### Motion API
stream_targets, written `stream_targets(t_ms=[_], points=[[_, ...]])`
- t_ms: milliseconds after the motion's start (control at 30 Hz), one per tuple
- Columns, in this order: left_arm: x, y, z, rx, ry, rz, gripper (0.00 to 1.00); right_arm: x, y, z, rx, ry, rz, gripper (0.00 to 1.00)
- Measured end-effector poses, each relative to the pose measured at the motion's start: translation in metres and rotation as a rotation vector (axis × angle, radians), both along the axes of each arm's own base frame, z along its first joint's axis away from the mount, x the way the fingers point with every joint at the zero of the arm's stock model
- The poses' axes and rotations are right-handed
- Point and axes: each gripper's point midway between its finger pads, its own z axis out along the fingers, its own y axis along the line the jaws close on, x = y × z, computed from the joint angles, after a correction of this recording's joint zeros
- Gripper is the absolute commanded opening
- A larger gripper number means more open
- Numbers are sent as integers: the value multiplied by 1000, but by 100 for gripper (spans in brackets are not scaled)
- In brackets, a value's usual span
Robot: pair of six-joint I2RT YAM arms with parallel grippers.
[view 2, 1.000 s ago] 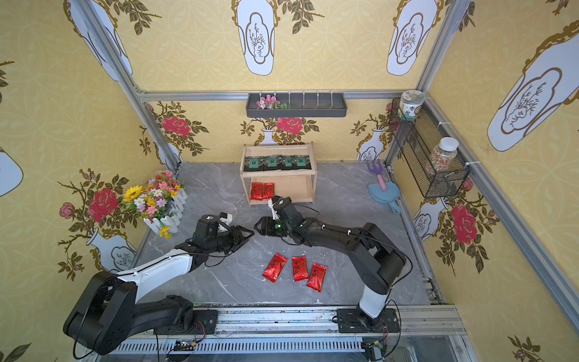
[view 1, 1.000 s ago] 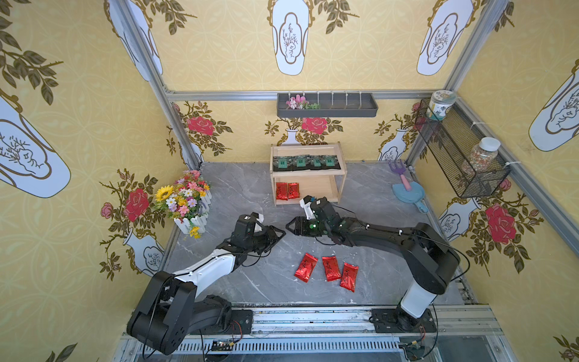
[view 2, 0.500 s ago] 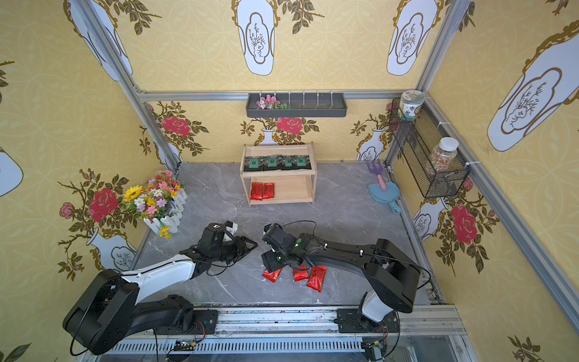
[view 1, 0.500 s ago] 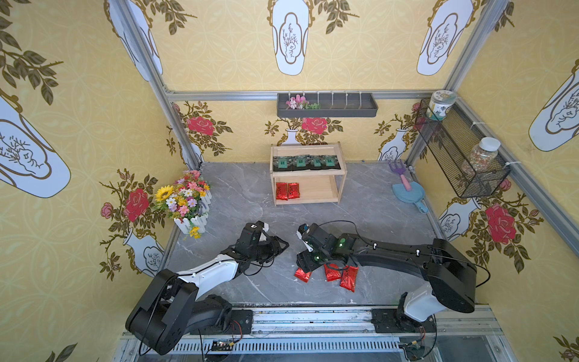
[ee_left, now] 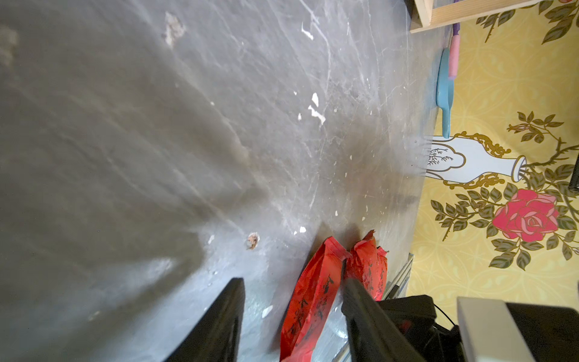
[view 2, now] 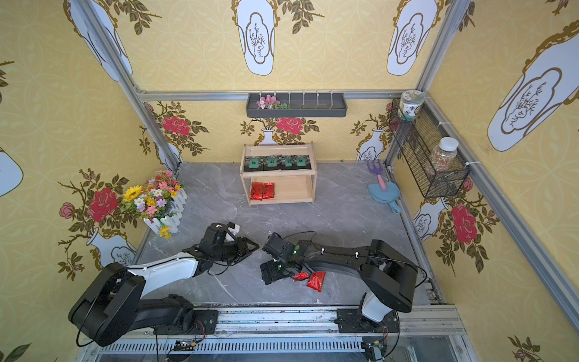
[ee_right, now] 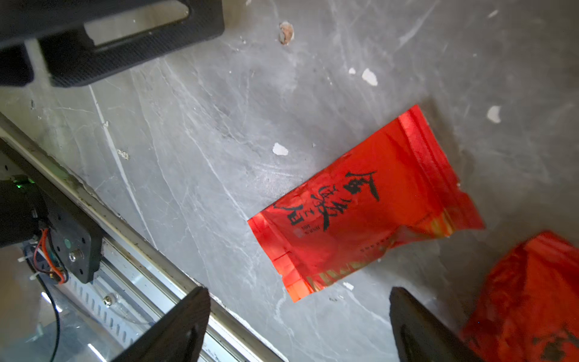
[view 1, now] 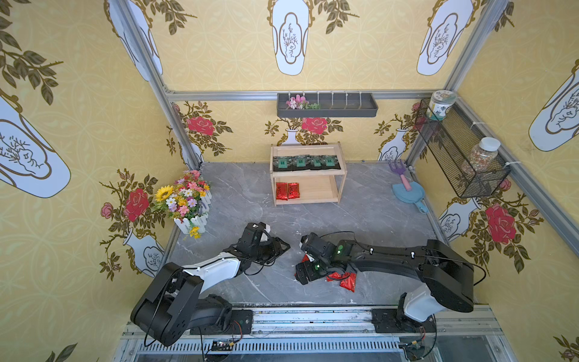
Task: Place the tea bags on the shelf by color
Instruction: Move the tea bag to the center of the board.
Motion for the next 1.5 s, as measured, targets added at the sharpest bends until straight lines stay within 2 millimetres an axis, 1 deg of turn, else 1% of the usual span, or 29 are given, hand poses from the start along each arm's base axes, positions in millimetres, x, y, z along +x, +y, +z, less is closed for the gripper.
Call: stream_targets(t_ms=[100,200,500,600,667,800,967,1033,1167,1333,1500], points=[[0,0,0,0,0,0,56,0,4,-9,-1,15,-6,93],[0,1,-1,1,1,3,56,4,3,-15,-13,31,-26,93],[-2,8,-10,16,20,23,54,31,6,-16,-3,12,-80,89],[1,18,-14,14,29,55,53,38,6,-16,-2,6,-85,89],[2,22,-18,13,36,70,53,42,12,-15,-5,-6,-76,88],[2,24,-19,-2,48,82,53,38,22,-14,-49,-39,-29,88],[4,27,-19,-9,47,92,53,34,16,-18,-169,-99,0,87],[5,28,-19,-13,49,94,53,34,14,-20,-210,-117,5,85],[6,29,-19,-14,50,100,52,34,11,-24,-277,-157,19,77],[7,32,-17,-18,41,109,52,36,9,-25,-299,-178,16,68],[9,34,-16,-20,36,117,52,38,10,-25,-293,-183,16,63]])
